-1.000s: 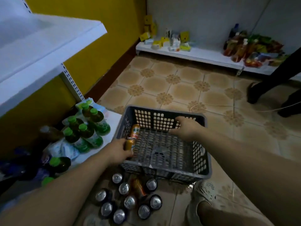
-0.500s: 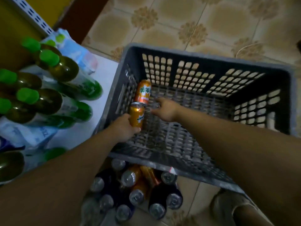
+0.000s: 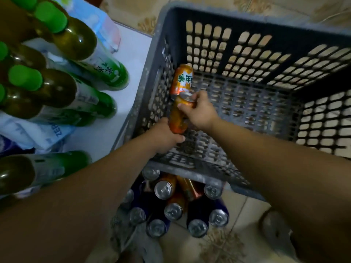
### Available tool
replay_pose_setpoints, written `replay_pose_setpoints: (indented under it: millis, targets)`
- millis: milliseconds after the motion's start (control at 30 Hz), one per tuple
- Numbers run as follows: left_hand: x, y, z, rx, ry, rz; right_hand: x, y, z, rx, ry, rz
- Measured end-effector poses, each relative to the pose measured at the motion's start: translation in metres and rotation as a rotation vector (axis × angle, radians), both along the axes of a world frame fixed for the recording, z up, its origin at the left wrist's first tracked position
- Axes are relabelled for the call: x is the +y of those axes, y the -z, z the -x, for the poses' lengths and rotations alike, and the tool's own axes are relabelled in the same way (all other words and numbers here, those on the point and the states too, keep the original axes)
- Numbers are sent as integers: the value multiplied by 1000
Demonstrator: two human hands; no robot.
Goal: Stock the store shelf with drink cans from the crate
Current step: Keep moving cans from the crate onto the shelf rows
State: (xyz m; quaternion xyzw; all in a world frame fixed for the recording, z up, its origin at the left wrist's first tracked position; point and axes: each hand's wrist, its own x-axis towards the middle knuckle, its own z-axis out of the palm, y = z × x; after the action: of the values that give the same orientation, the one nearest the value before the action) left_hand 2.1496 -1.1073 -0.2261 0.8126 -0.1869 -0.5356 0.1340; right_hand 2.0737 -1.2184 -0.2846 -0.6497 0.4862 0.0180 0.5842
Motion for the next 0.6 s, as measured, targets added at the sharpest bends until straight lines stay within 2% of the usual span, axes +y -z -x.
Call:
replay_pose_setpoints:
  millis: [133,267,467,600]
  targets:
    - [0,-55,20,23,-26,139,-8,-79,40,-56,168,85]
    - [7,-145,43,11,-12,347,-1,-179,65,-219,299,130]
    - [49,-292,64,6,-176,580,40,-348,87,-540,370,89]
    - [99,-389,76,393,-260,708,84,-442,113,-752,319,-20]
